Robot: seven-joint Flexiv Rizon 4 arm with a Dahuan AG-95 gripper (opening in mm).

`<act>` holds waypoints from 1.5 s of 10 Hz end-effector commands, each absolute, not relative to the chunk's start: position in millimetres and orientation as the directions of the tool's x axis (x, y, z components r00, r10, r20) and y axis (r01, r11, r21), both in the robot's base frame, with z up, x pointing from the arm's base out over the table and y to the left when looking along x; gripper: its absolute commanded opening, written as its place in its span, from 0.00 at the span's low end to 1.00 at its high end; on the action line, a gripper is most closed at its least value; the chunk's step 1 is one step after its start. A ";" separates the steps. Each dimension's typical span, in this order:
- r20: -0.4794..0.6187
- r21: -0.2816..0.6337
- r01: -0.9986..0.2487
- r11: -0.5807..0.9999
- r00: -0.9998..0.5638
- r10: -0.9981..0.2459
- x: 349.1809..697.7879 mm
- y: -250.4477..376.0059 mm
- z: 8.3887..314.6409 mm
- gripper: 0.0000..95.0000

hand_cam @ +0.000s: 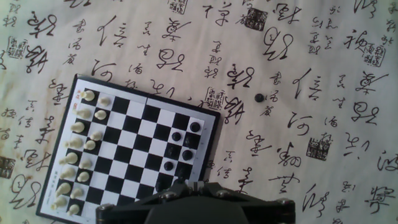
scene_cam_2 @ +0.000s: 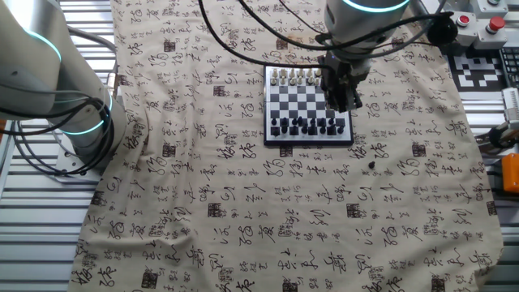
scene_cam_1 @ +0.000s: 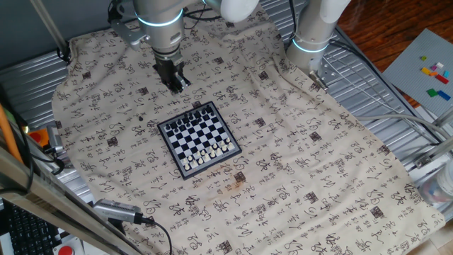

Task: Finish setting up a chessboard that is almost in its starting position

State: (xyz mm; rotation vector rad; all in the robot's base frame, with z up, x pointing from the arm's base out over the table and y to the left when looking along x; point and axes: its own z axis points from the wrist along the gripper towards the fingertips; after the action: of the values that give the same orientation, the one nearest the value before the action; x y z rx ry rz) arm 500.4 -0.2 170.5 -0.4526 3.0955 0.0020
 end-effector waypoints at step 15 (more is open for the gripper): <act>0.059 0.021 -0.215 0.976 -0.975 -0.216 620.9 -61.6 101.2 0.00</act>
State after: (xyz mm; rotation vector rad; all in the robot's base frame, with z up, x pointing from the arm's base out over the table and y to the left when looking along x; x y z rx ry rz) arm 617.1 -61.5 102.3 -0.3454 3.1773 0.0152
